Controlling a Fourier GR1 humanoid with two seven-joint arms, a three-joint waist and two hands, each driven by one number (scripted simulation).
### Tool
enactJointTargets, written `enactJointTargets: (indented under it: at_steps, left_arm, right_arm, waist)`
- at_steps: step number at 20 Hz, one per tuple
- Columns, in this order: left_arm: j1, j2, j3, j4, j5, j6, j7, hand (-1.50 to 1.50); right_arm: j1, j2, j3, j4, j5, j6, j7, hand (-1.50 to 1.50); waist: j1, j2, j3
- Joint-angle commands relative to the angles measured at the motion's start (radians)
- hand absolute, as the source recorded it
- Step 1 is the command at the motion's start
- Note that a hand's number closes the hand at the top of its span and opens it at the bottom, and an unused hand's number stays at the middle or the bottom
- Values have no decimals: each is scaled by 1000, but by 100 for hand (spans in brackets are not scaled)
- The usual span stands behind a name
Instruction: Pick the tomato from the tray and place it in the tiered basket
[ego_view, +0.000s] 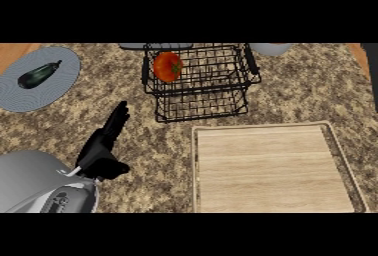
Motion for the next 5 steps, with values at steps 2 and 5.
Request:
enactJointTargets:
  at_steps: [2, 5]
  left_arm:
    - [28, -20, 3, -4, 12, 1, 3, 0]
    - [53, -20, -19, -42, -6, 4, 12, 0]
  right_arm:
    - [154, -171, -71, -27, -85, 202, -84, -150]
    - [183, -255, -93, 23, -103, 279, -126, -150]
  waist:
    - [-8, 0, -3]
    - [11, 4, -3]
